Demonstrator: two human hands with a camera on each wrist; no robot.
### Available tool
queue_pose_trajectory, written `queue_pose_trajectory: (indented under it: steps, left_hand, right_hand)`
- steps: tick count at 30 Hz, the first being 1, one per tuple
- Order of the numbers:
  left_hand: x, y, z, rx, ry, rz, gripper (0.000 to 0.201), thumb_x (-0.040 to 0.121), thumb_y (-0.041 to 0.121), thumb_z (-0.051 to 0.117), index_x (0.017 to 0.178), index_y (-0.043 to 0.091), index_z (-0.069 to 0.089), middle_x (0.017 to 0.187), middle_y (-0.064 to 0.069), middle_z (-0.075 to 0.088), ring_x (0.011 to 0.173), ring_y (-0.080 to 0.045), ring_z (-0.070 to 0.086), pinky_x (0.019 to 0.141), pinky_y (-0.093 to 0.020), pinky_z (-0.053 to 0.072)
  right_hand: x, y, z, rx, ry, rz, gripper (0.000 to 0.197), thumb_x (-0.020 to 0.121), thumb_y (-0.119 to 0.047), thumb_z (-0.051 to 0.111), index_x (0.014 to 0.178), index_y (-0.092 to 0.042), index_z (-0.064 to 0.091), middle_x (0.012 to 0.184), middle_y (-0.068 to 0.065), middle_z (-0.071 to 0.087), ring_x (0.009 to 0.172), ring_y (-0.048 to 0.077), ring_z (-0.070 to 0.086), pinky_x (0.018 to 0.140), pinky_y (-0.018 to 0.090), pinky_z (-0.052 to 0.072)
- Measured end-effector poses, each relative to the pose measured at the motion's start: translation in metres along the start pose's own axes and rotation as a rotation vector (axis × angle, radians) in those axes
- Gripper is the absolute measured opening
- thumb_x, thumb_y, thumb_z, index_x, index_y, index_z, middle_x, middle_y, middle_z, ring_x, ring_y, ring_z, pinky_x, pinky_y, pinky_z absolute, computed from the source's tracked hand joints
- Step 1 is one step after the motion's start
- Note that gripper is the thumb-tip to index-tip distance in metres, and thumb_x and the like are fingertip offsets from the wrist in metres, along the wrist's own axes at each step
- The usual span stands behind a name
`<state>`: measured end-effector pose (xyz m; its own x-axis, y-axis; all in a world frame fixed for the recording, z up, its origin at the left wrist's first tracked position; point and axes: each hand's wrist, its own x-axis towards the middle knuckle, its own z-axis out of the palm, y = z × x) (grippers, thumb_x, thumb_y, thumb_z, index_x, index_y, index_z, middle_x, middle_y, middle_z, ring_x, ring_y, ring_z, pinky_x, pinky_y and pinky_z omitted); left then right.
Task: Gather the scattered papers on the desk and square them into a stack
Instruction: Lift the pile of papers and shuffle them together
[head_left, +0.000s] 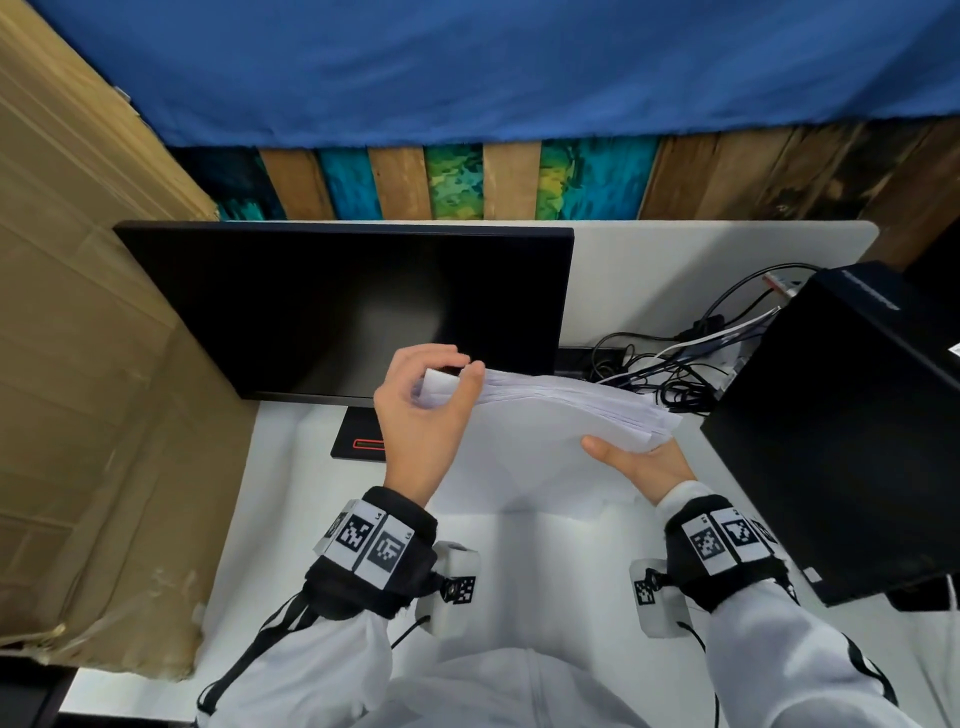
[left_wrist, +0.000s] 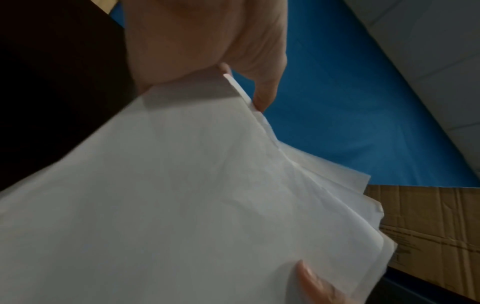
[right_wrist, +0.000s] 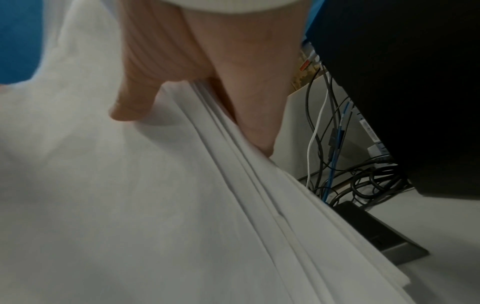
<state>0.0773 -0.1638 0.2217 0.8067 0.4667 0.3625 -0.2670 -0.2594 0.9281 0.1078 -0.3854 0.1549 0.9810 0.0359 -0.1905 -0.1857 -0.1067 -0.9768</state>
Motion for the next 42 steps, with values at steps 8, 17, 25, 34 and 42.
queue_pose_trajectory:
  steps: [8,17,25,34,42]
  left_hand:
    - [0.012,-0.023,-0.011,-0.052,0.099,-0.138,0.014,0.09,0.013,0.055,0.094,0.014,0.068,0.094,0.006,0.068,0.095,-0.006,0.064,0.088,-0.024,0.048]
    - [0.004,-0.021,-0.01,-0.212,-0.218,-0.267,0.062,0.07,0.043,0.069,0.125,0.022,0.05,0.115,0.0,0.065,0.1,-0.012,0.066,0.083,-0.027,0.055]
    - [-0.011,-0.054,-0.022,-0.092,-0.289,-0.411,0.056,0.066,0.011,0.083,0.118,0.012,0.062,0.112,-0.002,0.071,0.102,-0.011,0.069,0.088,-0.028,0.056]
    - [-0.007,-0.059,-0.02,-0.085,-0.297,-0.478,0.042,0.068,0.005,0.08,0.107,0.013,0.067,0.095,0.006,0.072,0.079,0.003,0.07,0.067,-0.013,0.054]
    - [-0.001,-0.061,-0.024,-0.079,-0.308,-0.525,0.04,0.068,0.006,0.08,0.106,0.01,0.068,0.102,-0.004,0.074,0.089,-0.012,0.071,0.075,-0.02,0.055]
  right_hand:
    - [0.003,0.002,0.0,0.012,-0.042,0.005,0.034,0.07,-0.002,0.076,0.096,-0.021,0.067,0.095,-0.004,0.07,0.077,-0.01,0.067,0.076,0.011,0.054]
    - [0.005,-0.031,0.013,0.14,0.231,0.019,0.015,0.081,-0.02,0.067,0.08,-0.01,0.056,0.088,0.008,0.062,0.089,0.035,0.062,0.091,0.045,0.05]
    - [-0.004,-0.038,-0.002,0.21,0.075,-0.142,0.03,0.065,-0.03,0.079,0.09,-0.021,0.065,0.086,-0.011,0.071,0.082,0.006,0.068,0.069,0.015,0.055]
    - [-0.012,-0.051,0.017,0.174,0.083,-0.325,0.038,0.078,-0.038,0.062,0.096,-0.005,0.07,0.093,-0.006,0.069,0.083,-0.01,0.061,0.075,0.001,0.044]
    - [-0.003,-0.048,0.018,0.179,0.233,-0.32,0.02,0.088,-0.013,0.053,0.078,-0.024,0.067,0.077,-0.02,0.066,0.074,-0.017,0.057,0.072,0.0,0.041]
